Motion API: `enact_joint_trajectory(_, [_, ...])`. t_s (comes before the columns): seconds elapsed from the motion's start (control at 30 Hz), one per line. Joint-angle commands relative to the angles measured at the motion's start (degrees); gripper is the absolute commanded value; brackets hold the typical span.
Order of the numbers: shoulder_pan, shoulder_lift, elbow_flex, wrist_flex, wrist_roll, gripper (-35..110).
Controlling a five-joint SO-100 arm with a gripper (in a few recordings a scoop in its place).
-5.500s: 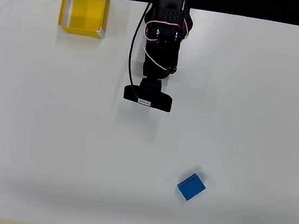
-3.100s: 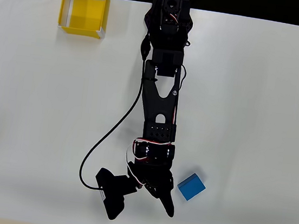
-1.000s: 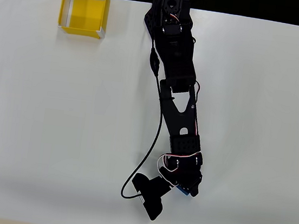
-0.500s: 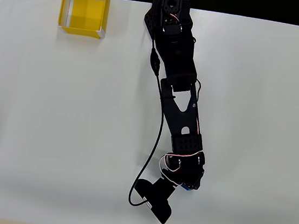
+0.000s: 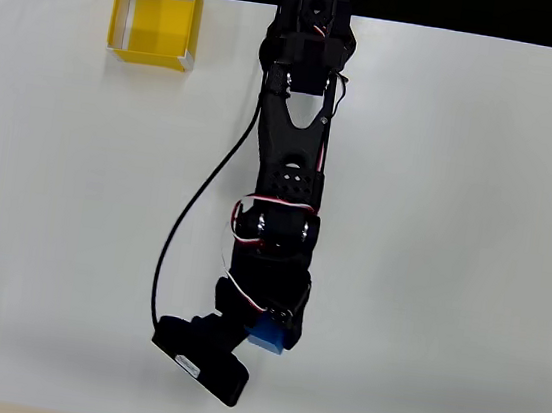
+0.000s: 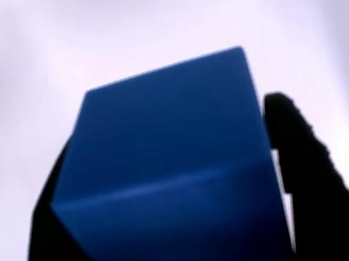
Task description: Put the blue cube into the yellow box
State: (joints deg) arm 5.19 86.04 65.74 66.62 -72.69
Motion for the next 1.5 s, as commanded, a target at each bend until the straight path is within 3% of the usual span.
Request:
enact_joint_trajectory(0.0, [11.6, 16.1, 8.0, -2.8, -4.9, 11])
enact_joint_trajectory(0.27, [35.1, 21.6, 25.0, -7.0, -13.7, 12])
enact_joint_trajectory(0.73, [67.7, 25.5, 33.6, -5.2, -25.3, 12])
enact_joint_trajectory(1.17, [80.1, 31.9, 41.8, -3.0, -29.1, 12])
enact_joint_trajectory(1.47, [82.9, 37.4, 51.9, -5.2, -29.0, 11])
